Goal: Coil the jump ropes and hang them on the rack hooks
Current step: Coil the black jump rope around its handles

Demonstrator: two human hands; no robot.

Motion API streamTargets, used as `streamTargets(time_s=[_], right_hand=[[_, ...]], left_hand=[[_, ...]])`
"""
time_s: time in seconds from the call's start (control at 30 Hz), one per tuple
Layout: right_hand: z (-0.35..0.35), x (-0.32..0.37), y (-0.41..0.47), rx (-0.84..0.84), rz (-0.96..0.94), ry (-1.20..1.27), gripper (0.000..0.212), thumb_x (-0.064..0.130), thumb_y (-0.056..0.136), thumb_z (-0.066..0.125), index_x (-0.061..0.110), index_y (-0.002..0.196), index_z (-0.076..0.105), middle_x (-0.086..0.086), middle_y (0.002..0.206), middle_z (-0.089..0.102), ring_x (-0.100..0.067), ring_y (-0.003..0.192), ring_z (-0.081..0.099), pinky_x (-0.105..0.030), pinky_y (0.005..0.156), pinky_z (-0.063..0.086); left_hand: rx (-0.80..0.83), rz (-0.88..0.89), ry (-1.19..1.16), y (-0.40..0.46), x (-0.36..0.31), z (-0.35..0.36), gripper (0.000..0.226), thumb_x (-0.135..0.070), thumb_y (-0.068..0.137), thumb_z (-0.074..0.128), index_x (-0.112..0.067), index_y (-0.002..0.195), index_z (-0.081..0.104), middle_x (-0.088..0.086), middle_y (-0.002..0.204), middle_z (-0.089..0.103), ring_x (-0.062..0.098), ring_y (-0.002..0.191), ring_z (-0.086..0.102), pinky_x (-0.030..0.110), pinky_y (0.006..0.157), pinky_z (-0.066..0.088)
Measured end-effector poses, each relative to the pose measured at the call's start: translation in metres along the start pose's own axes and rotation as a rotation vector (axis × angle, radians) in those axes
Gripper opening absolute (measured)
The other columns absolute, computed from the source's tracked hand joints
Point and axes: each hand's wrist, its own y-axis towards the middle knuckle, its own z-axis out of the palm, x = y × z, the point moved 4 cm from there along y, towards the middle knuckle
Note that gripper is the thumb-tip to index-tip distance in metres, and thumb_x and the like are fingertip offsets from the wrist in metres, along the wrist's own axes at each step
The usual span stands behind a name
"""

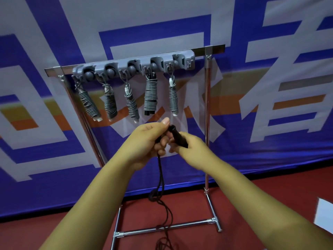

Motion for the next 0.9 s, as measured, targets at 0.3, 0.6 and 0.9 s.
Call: streamTargets(time_s=[0.3, 0.6, 0.9], right_hand=[[0.001, 0.016, 0.003, 0.096, 0.077, 0.943, 0.009, 0.018, 0.092, 0.055, 0.011, 0.087, 0.055, -0.001, 0.063, 0.045, -0.007, 0.048, 0.039, -0.022, 0.051, 0.039], [-0.006, 0.029, 0.003, -0.071, 0.056, 1.145, 0.052, 0.046, 0.063, 0.067, 0.011, 0.1, 0.056, 0.007, 0.053, 0.036, -0.003, 0.041, 0.03, -0.018, 0.042, 0.032], [-0.004, 0.035, 0.008, -0.271, 0.04, 1.255, 0.018, 0.022, 0.085, 0.067, 0.017, 0.079, 0.051, 0.009, 0.046, 0.033, -0.004, 0.039, 0.029, -0.018, 0.041, 0.029]], left_hand=[[0.108, 0.076, -0.184, -0.008, 0.009, -0.007, 0.017, -0.019, 0.084, 0.053, -0.004, 0.086, 0.06, -0.001, 0.056, 0.048, 0.007, 0.042, 0.039, 0.021, 0.045, 0.04], [0.111, 0.019, -0.113, -0.019, 0.017, 0.003, 0.021, -0.023, 0.086, 0.052, -0.004, 0.079, 0.053, 0.001, 0.052, 0.045, 0.006, 0.038, 0.032, 0.021, 0.043, 0.036], [0.253, -0.009, -0.206, -0.036, 0.052, 0.037, 0.021, -0.021, 0.088, 0.05, -0.003, 0.084, 0.061, 0.004, 0.054, 0.054, 0.006, 0.04, 0.034, 0.02, 0.045, 0.037]])
